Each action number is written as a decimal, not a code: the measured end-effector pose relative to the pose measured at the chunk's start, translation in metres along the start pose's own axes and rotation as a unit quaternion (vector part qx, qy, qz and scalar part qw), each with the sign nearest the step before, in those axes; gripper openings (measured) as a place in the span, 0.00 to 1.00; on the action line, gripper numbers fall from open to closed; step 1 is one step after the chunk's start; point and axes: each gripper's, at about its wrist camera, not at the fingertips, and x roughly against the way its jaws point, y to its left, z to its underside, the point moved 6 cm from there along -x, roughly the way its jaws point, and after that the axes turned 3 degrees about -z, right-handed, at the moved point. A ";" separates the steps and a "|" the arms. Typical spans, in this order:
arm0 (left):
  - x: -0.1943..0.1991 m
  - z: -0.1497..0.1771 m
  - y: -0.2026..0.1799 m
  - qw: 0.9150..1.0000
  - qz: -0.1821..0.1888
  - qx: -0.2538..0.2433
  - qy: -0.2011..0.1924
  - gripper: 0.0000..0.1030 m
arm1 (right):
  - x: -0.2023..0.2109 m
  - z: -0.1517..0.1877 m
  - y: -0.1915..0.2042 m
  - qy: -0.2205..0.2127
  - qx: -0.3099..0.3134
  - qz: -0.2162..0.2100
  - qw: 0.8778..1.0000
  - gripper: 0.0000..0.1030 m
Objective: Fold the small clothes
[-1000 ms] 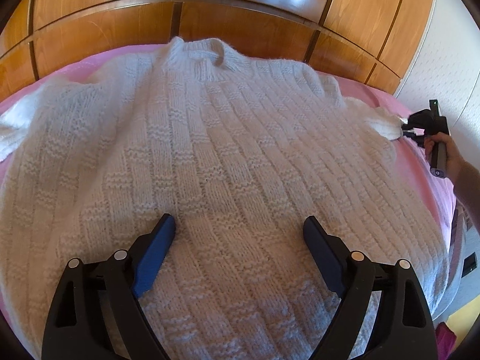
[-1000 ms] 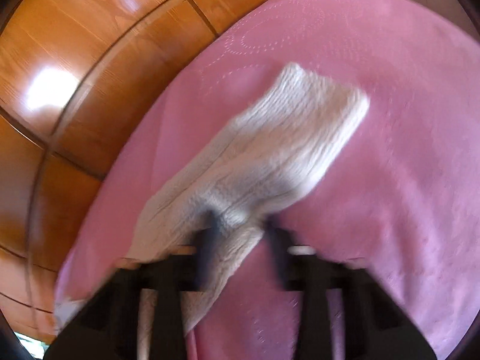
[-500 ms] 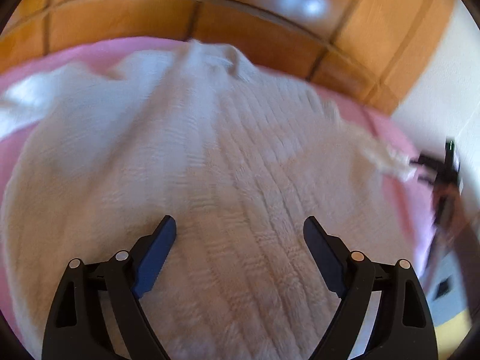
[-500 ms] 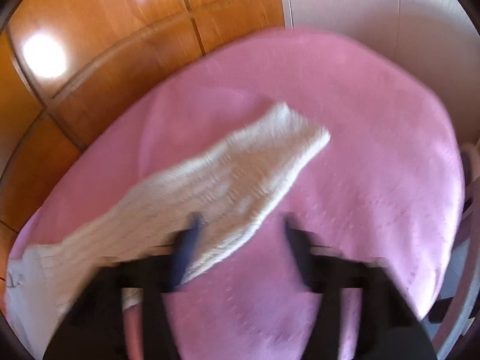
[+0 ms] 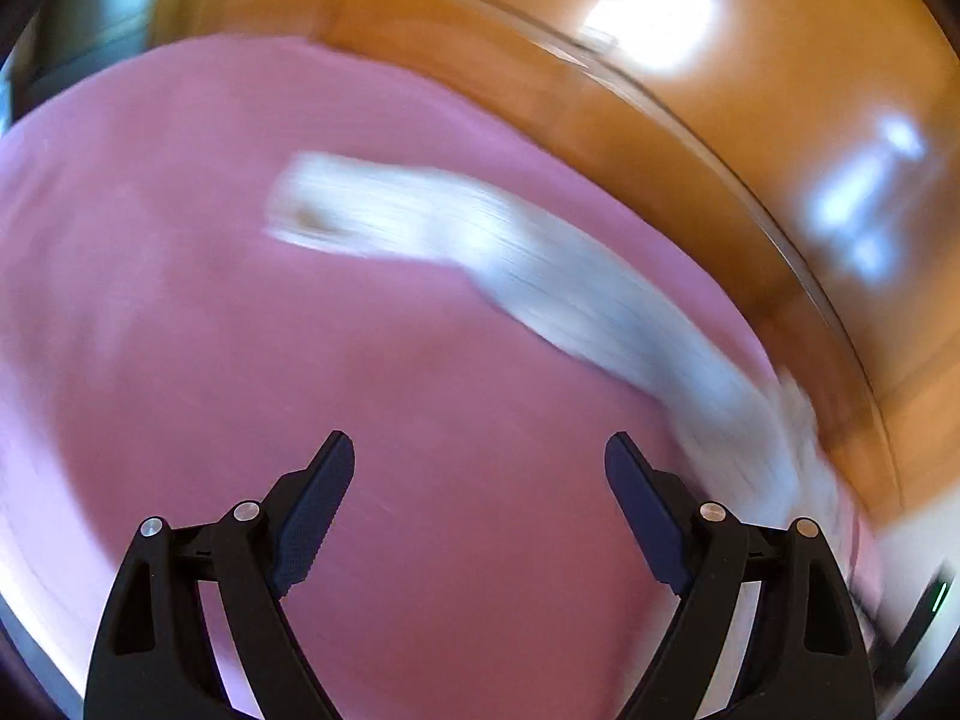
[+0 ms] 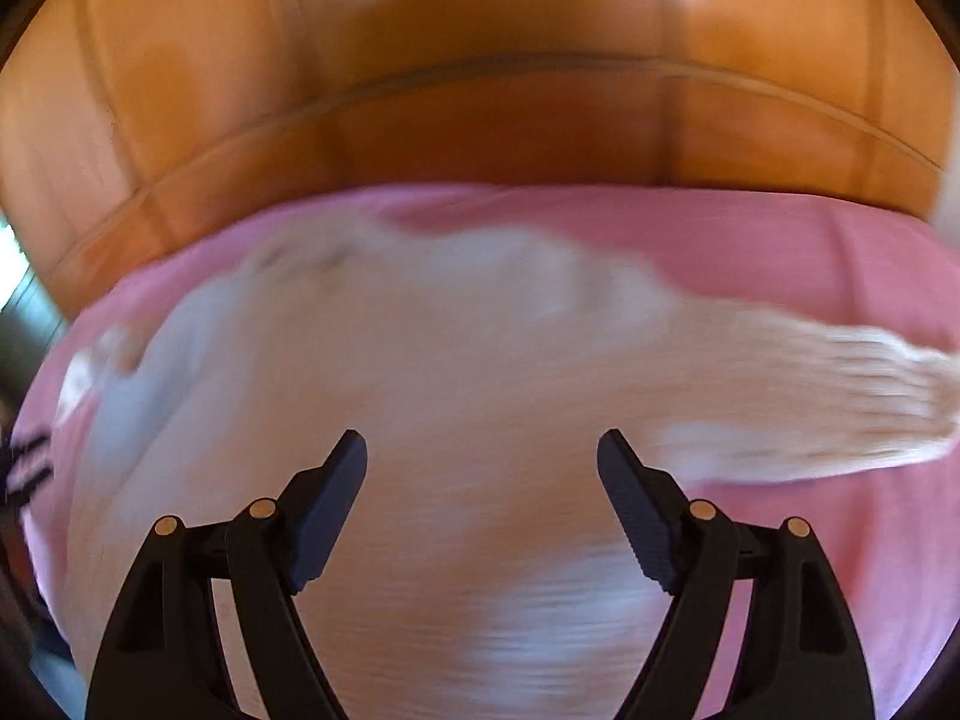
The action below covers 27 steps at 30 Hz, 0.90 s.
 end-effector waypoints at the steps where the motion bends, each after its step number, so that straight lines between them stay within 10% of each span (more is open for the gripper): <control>1: -0.002 -0.011 0.013 1.000 -0.014 0.017 -0.005 0.82 | -0.012 0.001 0.008 0.007 0.006 -0.005 1.000 0.77; 11: -0.058 -0.092 0.059 0.994 -0.098 0.044 -0.018 0.82 | -0.056 0.020 0.028 0.012 0.029 0.024 0.999 0.88; 13: -0.067 -0.102 0.049 0.995 -0.093 0.026 -0.020 0.49 | -0.049 0.025 0.030 0.012 0.032 0.026 0.999 0.89; 14: -0.070 -0.106 0.050 0.997 -0.078 0.022 -0.009 0.11 | -0.050 0.025 0.030 0.012 0.034 0.027 0.999 0.89; 15: -0.071 -0.111 0.046 0.997 -0.069 0.024 0.004 0.04 | -0.052 0.029 0.032 0.012 0.035 0.028 0.999 0.90; 20: 0.006 -0.142 0.026 0.995 -0.048 -0.035 -0.085 0.04 | -0.053 0.030 0.028 0.010 0.034 0.027 0.999 0.90; 27: 0.057 -0.130 0.100 0.974 -0.178 -0.087 -0.105 0.03 | -0.054 0.028 0.027 0.008 0.033 0.024 0.999 0.92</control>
